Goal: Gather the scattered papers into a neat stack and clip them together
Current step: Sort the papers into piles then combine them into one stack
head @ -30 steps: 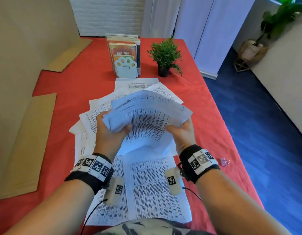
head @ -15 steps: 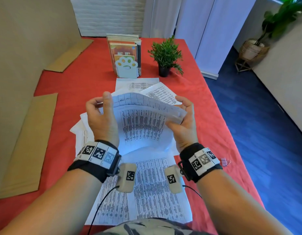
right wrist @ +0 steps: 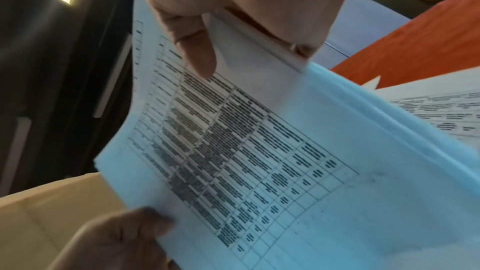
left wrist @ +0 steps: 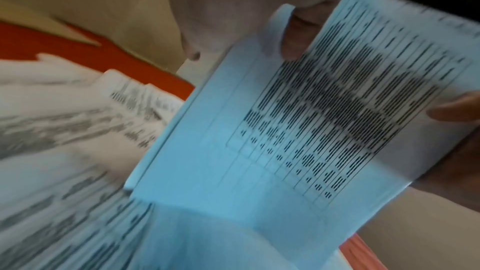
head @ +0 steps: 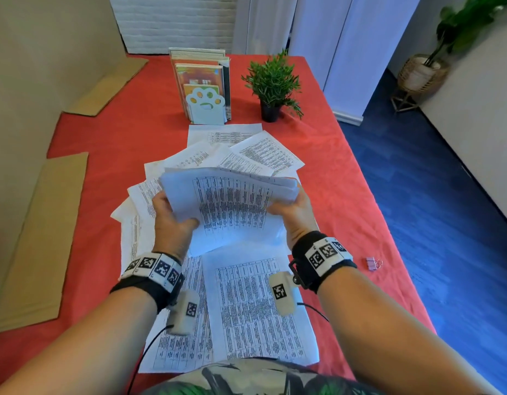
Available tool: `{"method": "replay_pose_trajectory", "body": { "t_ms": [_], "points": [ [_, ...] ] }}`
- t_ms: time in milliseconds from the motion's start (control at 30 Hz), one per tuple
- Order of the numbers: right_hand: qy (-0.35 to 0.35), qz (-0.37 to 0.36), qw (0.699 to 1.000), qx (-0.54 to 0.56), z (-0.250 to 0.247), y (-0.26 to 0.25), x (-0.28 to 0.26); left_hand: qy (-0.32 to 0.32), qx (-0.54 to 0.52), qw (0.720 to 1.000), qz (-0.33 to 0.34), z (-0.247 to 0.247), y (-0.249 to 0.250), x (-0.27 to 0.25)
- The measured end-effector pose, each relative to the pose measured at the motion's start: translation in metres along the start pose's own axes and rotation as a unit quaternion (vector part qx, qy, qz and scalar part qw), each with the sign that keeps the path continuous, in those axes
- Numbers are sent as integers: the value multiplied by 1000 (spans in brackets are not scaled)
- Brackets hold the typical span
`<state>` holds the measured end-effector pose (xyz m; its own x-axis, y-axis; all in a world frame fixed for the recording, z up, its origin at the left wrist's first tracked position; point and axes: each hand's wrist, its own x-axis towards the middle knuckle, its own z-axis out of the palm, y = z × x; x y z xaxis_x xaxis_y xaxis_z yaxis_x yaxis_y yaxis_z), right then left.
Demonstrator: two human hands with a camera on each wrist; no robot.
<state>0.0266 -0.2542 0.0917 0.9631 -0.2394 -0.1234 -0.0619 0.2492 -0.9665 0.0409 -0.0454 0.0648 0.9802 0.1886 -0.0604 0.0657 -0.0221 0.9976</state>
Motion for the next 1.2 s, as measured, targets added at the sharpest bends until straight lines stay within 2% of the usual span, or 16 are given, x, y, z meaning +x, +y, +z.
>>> {"method": "replay_pose_trajectory", "body": {
  "t_ms": [67,167,300,467,567,633,733,833,900,1000,1200],
  "points": [
    [6,12,1000,-2,1,3,2,1,-22,999,-32,4,-3,-2],
    [24,6,1000,14,5,4,2,15,-31,999,-9,13,2,-2],
    [44,8,999,13,6,6,1,-8,-27,1000,14,20,5,-7],
    [30,51,998,12,0,14,-5,6,-27,1000,-5,14,-6,-10],
    [46,48,998,-4,2,11,-4,-2,-5,1000,-10,12,-7,-5],
    [47,3,999,-12,1,6,-6,-2,-8,1000,-1,13,-8,-3],
    [33,-154,984,-89,-3,-8,-7,9,-74,996,38,16,1,-5],
    [38,-304,927,-215,-3,-17,0,38,-66,994,77,19,15,-2],
    [32,-370,891,-262,-1,-18,6,47,-33,994,88,21,24,2],
    [21,-375,883,-282,0,-18,6,27,-28,994,98,19,25,4],
    [20,-370,889,-268,-2,-18,4,12,-67,996,50,11,11,6]
  ]
}}
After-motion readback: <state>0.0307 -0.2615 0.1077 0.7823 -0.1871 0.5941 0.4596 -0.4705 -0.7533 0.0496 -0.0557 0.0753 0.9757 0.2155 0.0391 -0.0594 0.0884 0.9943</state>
